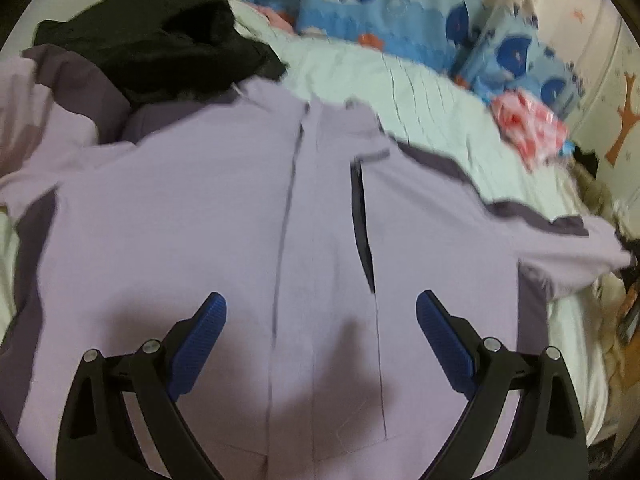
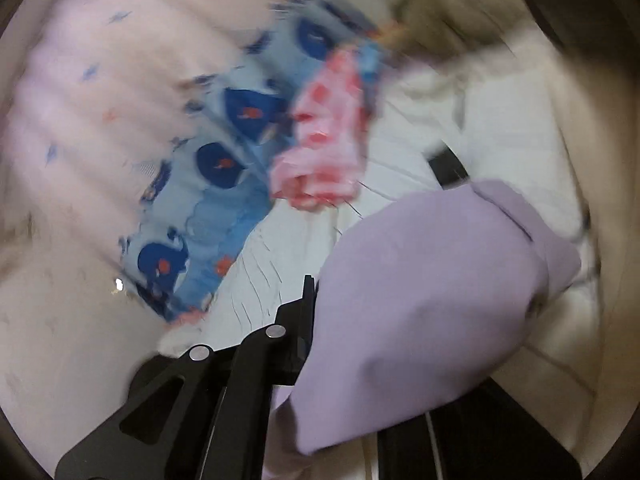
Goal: Fold large clothes
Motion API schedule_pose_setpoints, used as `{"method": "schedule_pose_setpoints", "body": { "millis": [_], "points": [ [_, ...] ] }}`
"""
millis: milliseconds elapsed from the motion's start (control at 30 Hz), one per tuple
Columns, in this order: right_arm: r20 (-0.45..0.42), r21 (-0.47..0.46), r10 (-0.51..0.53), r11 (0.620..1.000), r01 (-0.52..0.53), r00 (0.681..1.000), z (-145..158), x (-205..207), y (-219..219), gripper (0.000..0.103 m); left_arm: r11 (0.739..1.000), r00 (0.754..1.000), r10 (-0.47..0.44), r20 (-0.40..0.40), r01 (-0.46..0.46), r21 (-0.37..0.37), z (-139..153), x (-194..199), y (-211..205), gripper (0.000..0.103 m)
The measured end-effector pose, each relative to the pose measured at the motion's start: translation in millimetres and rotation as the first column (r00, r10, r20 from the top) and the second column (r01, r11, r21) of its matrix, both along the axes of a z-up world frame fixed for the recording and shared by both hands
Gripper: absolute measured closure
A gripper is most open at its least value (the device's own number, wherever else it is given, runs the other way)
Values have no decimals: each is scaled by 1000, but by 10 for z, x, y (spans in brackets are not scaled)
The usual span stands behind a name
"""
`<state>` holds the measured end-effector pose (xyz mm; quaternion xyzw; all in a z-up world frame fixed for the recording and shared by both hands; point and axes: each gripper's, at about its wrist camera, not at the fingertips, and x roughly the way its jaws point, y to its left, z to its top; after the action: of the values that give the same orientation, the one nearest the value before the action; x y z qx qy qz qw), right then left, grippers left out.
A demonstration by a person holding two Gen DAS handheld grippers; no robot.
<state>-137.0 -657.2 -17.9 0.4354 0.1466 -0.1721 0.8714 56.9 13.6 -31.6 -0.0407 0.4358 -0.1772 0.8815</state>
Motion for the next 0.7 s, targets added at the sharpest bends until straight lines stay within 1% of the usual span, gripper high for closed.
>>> {"method": "schedule_pose_setpoints", "body": {
  "millis": [33,67,133,200,233,267,300,367,433,467,533,567,633,700],
  "points": [
    [-17,23,0,1000,0,1000,-7,31,2,95,1000,1000,13,11,-13,-8,51,1,41,7],
    [-23,78,-17,997,19,1000,-73,16,-43,95,1000,999,25,20,-25,-12,96,9,82,7],
    [3,160,-59,985,57,998,-158,-84,-98,95,999,999,35,21,-35,2,139,19,141,7],
    [22,184,-76,980,71,997,-157,-105,-74,95,996,998,41,36,-44,80,149,19,176,7],
    [31,182,-79,981,72,996,-112,-129,-26,95,991,997,45,58,-52,126,156,10,182,7],
    [36,163,-80,984,73,996,-25,-131,28,95,980,995,55,88,-71,188,166,-2,204,7],
    [37,112,-74,991,69,997,113,-102,105,95,970,993,57,103,-80,231,173,-7,222,7],
    [41,32,-55,998,54,998,427,-67,282,95,959,991,59,117,-89,269,212,2,307,7],
    [42,-44,-31,999,32,999,715,50,483,95,961,988,89,128,-119,251,292,16,471,7],
    [46,-93,-6,996,10,999,907,146,648,95,966,985,112,129,-138,217,357,26,603,7],
    [53,-164,44,986,-35,998,1176,340,929,95,972,980,155,126,-175,158,442,37,833,7],
    [56,-197,74,978,-62,996,1331,458,1123,95,971,973,195,120,-209,115,492,52,1013,7],
    [65,-246,136,962,-116,989,1548,672,1456,95,965,964,243,112,-252,73,519,65,1215,7],
    [72,-297,211,937,-181,975,1766,918,1868,95,953,950,296,97,-300,31,537,80,1457,7]
  ]
}}
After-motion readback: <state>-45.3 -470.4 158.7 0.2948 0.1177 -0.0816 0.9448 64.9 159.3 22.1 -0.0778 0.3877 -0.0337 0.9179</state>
